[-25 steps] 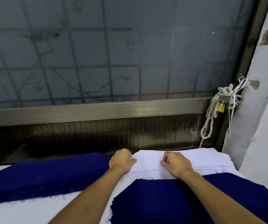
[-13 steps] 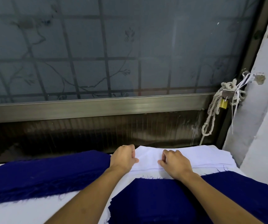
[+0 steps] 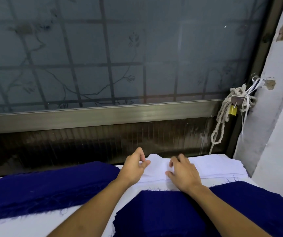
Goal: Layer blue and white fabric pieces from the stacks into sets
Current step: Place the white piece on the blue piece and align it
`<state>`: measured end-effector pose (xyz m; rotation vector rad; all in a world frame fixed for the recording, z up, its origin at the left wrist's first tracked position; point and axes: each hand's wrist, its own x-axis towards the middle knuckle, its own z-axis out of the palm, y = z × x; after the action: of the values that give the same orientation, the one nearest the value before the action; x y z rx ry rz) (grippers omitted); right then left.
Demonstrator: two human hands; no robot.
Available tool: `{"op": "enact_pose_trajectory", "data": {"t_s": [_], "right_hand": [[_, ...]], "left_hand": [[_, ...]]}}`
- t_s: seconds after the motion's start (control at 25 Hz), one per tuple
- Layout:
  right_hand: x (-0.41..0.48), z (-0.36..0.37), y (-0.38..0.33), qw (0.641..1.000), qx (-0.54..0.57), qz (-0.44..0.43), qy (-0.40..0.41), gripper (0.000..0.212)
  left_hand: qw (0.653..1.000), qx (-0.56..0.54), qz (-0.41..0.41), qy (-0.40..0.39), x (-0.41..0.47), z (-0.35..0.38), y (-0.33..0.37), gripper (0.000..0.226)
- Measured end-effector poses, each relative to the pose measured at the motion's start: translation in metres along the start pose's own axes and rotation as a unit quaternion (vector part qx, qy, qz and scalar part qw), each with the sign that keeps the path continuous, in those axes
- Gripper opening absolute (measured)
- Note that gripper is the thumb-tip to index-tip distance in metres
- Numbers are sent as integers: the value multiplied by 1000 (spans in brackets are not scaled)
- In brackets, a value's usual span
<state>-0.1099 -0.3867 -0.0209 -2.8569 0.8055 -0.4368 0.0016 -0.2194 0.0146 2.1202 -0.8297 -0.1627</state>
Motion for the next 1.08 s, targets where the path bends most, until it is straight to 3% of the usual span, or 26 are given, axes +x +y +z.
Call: {"op": "enact_pose_trajectory", "data": {"t_s": [0.12,0.2,0.28,0.36,0.48,0.52,0.56,0.8,1.08], "right_hand": [[2,-10,-6,988,123,-32,92,60],[10,-21,-8,976,203,-48,57,60],[17,-30,-7,974,224,-23,-9,47],[17,-38,-6,972,230,0,-43,39],[7,-53,-14,963,263,-48,-32,6],[4,-60,-18,959,273,-69,-27,11],[2,-66,-22,954,286,-81,-24,15],[-14,-108,-25,939,337,-66,-15,12],[-38,-137,-17,931,355,-81,-22,19]], "left_hand": [[997,-54,47,-29,-1,0,9,23],[992,-84,70,-58,-1,-5,16,37],[990,-107,66,-60,-1,-12,23,47],[993,-98,53,-45,-3,-20,29,44],[997,-9,72,-36,-12,-28,39,11],[996,6,89,-23,-17,-31,45,4],[995,10,101,-1,-21,-34,49,13],[989,-4,110,97,-38,-91,73,22],[984,-28,36,174,-72,-181,40,35]]}}
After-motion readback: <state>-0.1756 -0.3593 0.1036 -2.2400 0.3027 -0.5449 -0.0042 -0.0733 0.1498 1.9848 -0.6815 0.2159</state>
